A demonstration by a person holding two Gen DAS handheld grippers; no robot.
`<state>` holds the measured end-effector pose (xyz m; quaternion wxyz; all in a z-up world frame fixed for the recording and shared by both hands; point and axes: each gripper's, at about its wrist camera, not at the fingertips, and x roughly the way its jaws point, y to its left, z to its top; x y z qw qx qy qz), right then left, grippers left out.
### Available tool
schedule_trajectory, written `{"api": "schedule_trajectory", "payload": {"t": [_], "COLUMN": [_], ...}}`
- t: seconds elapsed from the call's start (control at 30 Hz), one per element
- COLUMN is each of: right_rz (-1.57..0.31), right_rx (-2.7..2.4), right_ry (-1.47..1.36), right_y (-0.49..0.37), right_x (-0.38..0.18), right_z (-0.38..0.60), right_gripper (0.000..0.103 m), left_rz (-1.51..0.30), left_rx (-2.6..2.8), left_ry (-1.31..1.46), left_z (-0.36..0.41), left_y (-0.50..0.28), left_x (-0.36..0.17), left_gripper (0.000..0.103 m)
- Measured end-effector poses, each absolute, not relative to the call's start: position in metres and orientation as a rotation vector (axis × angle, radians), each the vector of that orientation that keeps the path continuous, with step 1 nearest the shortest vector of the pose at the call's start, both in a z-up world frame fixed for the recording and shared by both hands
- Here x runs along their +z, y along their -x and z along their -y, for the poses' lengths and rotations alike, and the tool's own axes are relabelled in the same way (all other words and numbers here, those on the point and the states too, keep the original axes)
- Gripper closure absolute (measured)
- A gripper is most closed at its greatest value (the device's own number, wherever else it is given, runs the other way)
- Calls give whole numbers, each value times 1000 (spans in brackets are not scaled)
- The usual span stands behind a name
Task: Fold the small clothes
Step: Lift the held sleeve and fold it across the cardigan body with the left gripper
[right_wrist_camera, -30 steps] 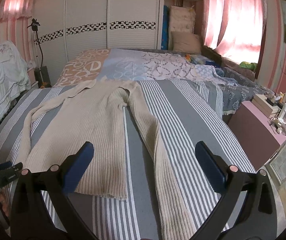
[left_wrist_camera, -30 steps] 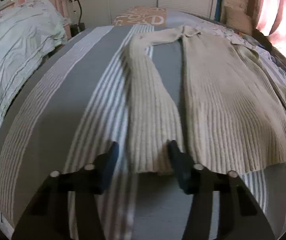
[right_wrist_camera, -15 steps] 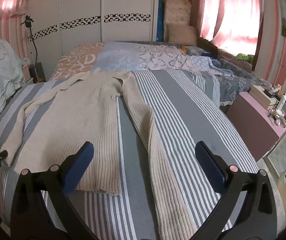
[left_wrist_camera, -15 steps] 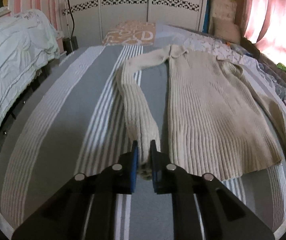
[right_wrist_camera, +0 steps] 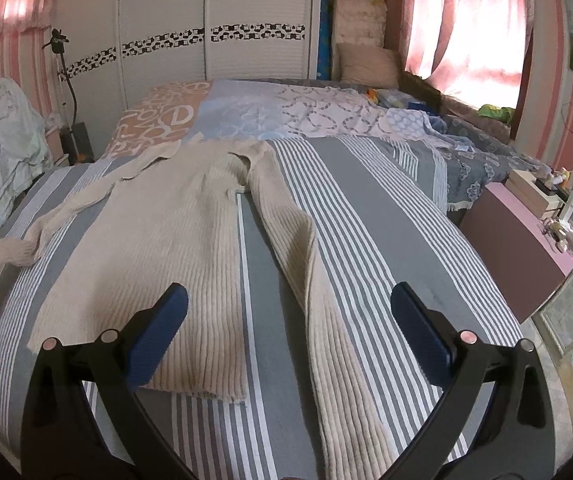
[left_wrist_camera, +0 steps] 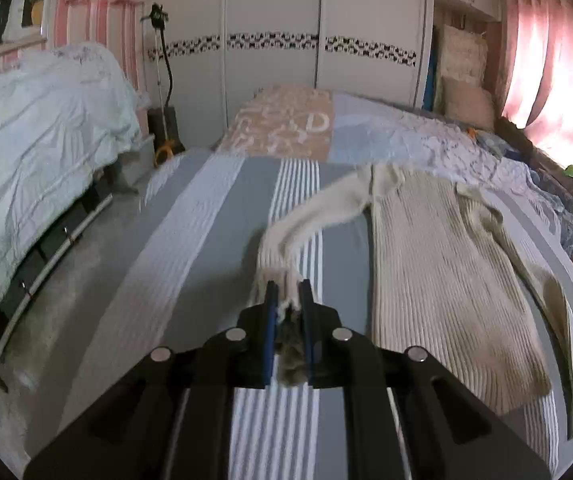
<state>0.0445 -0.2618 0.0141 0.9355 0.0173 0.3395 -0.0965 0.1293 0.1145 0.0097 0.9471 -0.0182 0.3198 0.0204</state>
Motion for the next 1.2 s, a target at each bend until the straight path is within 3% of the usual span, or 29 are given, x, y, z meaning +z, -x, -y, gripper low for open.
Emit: {"api": "schedule_trajectory", "payload": {"t": [0.4, 0.7, 1.0, 1.07, 1.13, 1.2], "right_rz": [-680, -671, -727, -739, -755, -761], "right_rx": [-151, -126, -102, -74, -45, -32], "right_ry": [-55, -55, -39, -52, -41, -28], "right_y": [-104, -166, -210, -213, -214, -209], "right_x": [29, 42, 20, 14, 7, 2], "right_z": [272, 282, 280, 274, 265, 255], "right_gripper": [3, 3, 3, 3, 3, 3], "left_rz": [-602, -653, -655, -656, -626, -622], "left_rx": [-122, -210, -274, -227, -165, -61], "left_ry": [-26, -80, -90, -98, -116, -67], "left_z": [-36, 54, 63, 43, 15, -24], "left_y": [-209, -320, -330, -319, -292, -257], "left_x": [45, 20, 3, 4, 7, 1], "left_gripper": [93, 94, 93, 81, 11, 6]}}
